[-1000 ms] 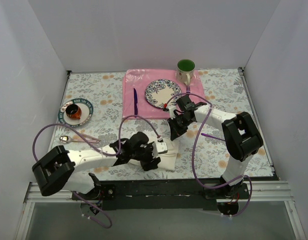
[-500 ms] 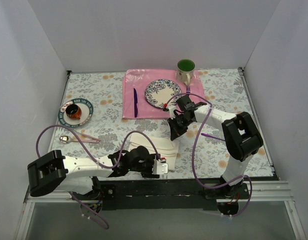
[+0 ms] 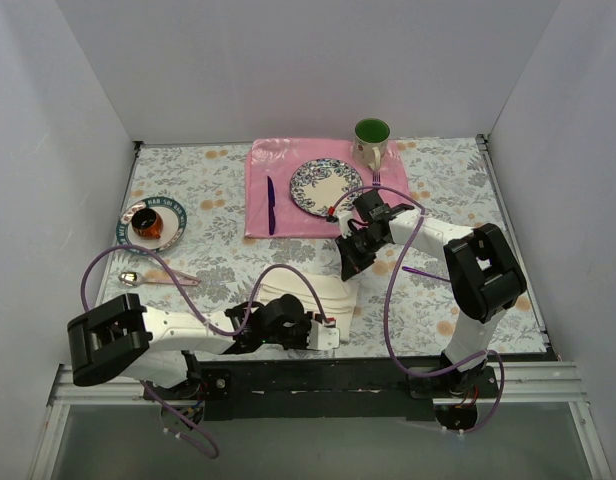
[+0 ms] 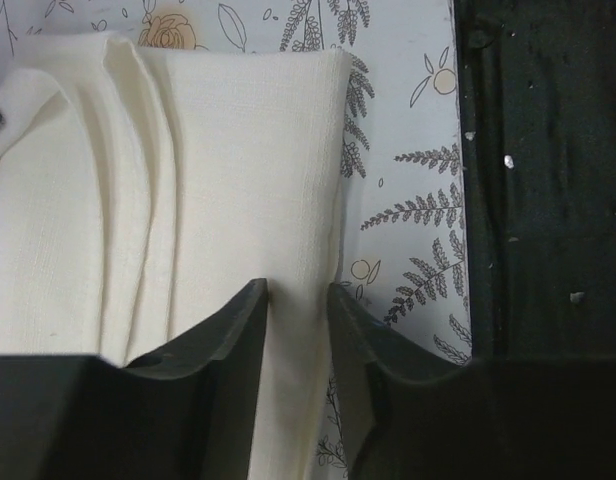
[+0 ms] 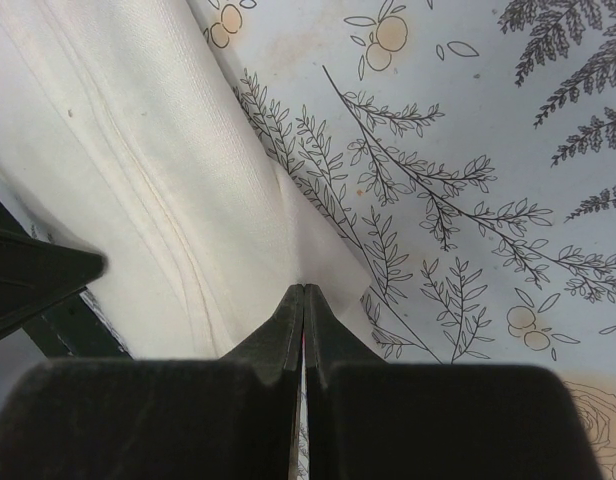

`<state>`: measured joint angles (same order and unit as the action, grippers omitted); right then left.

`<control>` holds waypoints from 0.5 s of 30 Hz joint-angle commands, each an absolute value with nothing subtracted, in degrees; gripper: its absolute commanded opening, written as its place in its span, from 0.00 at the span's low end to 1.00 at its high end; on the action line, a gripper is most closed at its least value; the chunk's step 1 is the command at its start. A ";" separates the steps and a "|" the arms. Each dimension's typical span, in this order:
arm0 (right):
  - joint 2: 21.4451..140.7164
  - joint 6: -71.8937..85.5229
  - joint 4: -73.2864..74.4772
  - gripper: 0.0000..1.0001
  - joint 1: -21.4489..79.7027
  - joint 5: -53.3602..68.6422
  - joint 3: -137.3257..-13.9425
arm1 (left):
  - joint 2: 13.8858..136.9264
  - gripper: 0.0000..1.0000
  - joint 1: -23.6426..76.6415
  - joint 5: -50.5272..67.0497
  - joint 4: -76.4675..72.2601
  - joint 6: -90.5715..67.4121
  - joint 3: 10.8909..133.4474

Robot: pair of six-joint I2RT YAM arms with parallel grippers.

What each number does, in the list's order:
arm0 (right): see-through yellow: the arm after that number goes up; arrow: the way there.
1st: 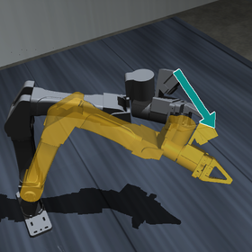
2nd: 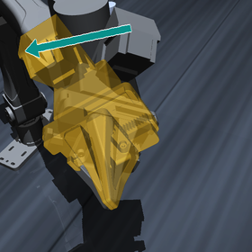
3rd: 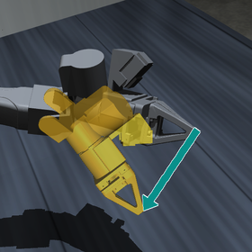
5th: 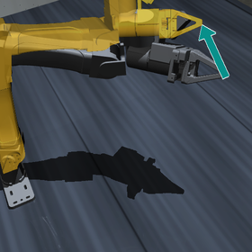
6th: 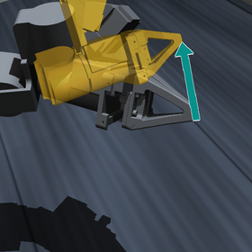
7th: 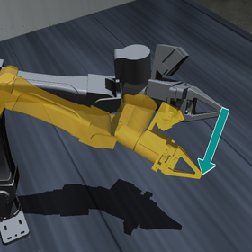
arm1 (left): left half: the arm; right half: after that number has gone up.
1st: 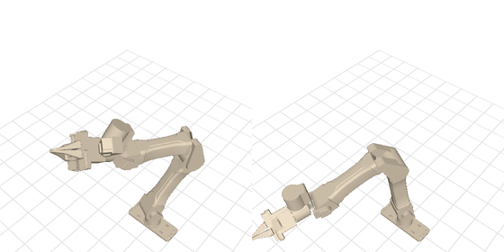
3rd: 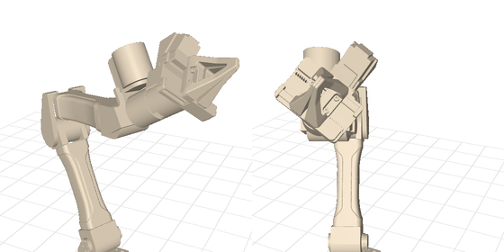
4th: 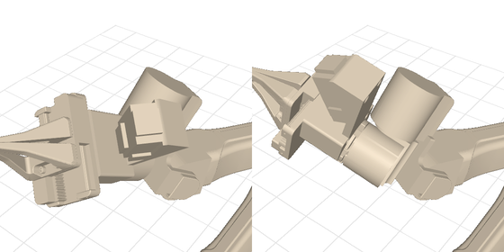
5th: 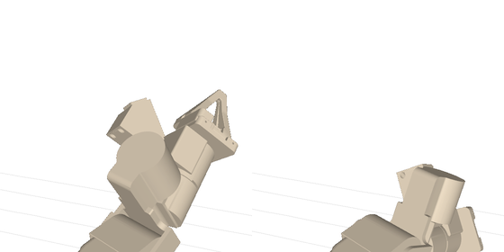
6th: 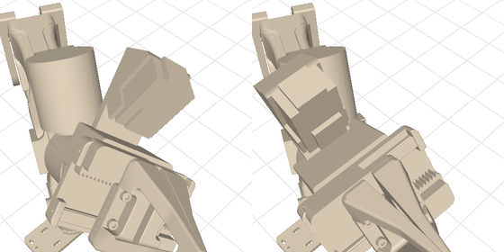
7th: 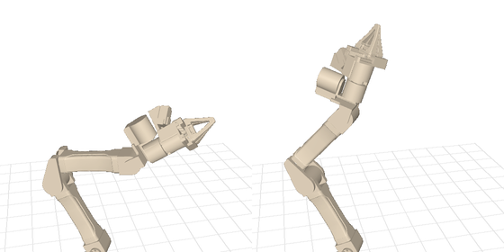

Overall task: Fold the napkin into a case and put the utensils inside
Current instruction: Stuff the top corner of the smaller-rectangle-folded napkin at the center of the board.

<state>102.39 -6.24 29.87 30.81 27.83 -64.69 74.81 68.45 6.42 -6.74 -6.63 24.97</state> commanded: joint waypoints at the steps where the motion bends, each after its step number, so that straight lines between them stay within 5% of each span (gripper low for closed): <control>1: 103.01 -6.85 29.88 0.01 30.67 29.09 -65.13 | 75.06 0.24 68.73 4.57 -6.86 -6.33 25.66; 5: 102.83 -6.86 29.79 0.01 30.67 29.18 -65.13 | 72.43 0.00 68.56 4.83 -6.50 -9.12 26.98; 15: 102.57 -6.77 29.71 0.01 30.67 29.27 -65.22 | 76.11 0.00 58.73 19.85 4.48 -23.01 38.75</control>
